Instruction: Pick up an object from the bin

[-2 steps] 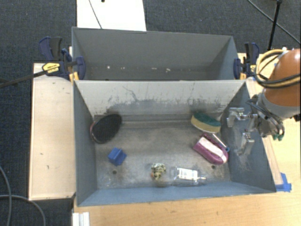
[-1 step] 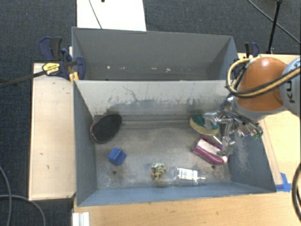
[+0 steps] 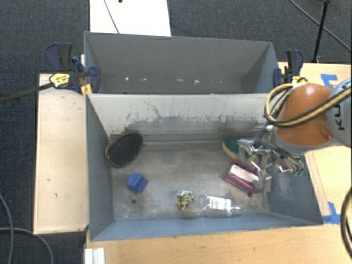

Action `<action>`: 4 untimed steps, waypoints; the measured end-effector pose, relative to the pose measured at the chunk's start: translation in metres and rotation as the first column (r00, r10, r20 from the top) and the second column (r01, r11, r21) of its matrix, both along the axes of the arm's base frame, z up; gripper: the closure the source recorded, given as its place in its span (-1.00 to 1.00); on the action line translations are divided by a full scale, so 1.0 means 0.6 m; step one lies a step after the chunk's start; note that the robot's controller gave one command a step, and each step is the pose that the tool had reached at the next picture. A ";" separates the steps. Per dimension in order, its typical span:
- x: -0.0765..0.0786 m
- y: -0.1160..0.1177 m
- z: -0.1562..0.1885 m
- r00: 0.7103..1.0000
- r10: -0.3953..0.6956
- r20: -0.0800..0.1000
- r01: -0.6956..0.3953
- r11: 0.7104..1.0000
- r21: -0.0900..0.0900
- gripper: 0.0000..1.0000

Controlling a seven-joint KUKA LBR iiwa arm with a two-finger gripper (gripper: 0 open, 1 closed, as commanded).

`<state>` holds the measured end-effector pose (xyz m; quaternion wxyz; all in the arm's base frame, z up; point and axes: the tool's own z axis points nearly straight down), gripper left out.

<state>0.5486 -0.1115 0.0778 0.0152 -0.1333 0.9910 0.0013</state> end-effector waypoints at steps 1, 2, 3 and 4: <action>-0.092 0.019 -0.001 0.983 -0.180 -0.023 0.180 0.984 -0.003 -1.00; -0.105 0.080 -0.012 0.975 -0.222 -0.025 0.222 0.975 -0.004 -1.00; -0.107 0.077 -0.013 0.976 -0.218 -0.027 0.217 0.976 -0.006 1.00; -0.077 0.062 0.153 0.976 -0.216 -0.020 0.216 0.976 -0.006 1.00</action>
Offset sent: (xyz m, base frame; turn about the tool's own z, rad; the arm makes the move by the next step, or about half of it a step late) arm -0.0573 0.0095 -0.0024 0.1825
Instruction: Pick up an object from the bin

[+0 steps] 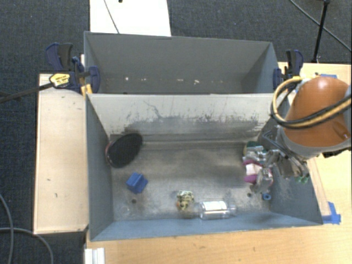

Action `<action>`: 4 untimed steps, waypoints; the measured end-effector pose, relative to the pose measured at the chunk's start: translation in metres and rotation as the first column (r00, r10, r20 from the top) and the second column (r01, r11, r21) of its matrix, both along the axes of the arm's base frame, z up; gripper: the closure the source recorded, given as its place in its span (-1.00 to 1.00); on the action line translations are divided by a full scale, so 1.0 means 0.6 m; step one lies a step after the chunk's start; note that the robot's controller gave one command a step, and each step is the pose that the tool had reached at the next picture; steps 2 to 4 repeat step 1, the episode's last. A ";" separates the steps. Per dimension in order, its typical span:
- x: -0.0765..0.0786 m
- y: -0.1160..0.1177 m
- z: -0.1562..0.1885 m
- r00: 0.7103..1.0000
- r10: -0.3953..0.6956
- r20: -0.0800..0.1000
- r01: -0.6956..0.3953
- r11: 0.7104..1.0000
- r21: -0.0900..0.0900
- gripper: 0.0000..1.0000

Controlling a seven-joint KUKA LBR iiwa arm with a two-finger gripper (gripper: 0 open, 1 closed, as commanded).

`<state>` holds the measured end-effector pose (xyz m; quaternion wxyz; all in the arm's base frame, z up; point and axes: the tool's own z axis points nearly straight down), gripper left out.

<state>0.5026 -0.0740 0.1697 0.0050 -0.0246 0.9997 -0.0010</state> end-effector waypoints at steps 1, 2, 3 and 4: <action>0.037 -0.001 0.153 1.000 -0.005 0.002 0.005 1.000 0.001 1.00; 0.037 -0.001 0.153 1.000 -0.005 0.002 0.005 1.000 0.001 1.00; 0.037 -0.001 0.153 1.000 -0.005 0.002 0.005 1.000 0.001 1.00; 0.037 -0.001 0.153 1.000 -0.005 0.002 0.005 1.000 0.001 1.00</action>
Offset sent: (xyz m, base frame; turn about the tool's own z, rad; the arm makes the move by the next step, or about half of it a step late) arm 0.0197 -0.0004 0.0871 0.0119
